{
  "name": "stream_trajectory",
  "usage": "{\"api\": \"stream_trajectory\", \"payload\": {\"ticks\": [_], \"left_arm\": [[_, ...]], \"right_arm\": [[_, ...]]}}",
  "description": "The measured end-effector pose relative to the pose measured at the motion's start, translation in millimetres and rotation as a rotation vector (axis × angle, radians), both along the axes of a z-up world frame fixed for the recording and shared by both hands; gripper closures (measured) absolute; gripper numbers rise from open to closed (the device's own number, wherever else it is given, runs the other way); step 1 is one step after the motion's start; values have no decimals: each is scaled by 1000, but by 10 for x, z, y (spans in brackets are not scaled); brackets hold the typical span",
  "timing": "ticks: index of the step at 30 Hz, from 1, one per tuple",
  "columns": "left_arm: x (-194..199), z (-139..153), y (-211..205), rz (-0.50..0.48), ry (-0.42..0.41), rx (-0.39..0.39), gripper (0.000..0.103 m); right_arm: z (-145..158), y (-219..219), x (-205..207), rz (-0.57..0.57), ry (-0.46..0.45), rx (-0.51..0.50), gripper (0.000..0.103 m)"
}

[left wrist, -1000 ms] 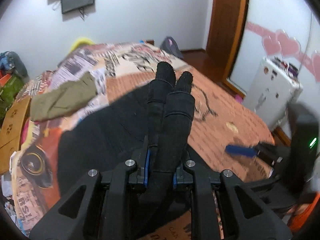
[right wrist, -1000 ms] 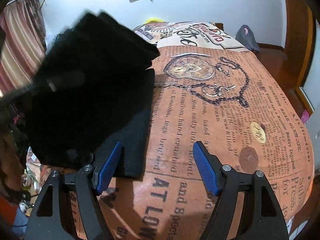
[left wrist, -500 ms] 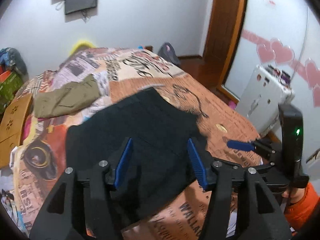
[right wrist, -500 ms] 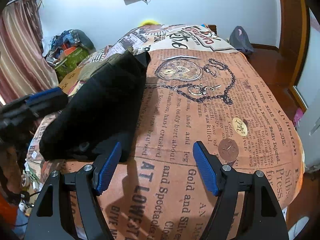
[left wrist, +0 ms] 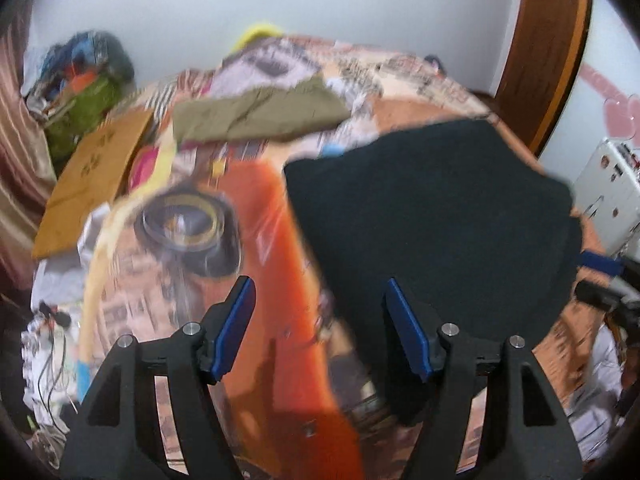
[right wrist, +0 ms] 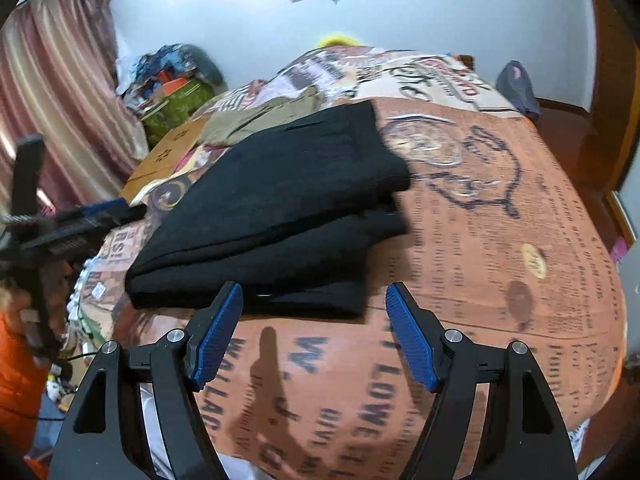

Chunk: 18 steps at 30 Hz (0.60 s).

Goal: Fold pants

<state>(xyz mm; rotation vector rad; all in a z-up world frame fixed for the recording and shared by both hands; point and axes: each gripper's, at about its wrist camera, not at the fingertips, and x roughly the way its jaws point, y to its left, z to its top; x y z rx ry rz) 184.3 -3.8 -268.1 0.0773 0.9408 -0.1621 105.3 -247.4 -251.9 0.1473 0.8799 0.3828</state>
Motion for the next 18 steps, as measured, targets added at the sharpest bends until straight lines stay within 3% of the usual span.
{"api": "stream_trajectory", "payload": {"ticks": [3,8,10,13,18], "left_arm": [[-89,-117,0,-16,-2,-5,36],[-232,-102,-294,-90,-71,120,36],[-247,-96,-378,-107,-75,131,36],[-215,-63,-476,-116,-63,100,36],[-111,-34,-730,-146,-11,-32,36]], "right_arm": [[-65,117,71,4,-15,-57,29],[-169,26,254,6,25,-37,27],[-185,-16,300,0,11,-80,27],[-186,-120,383,-19,-10,-116,27],[-216,-376,659,-63,-21,-146,27]]}}
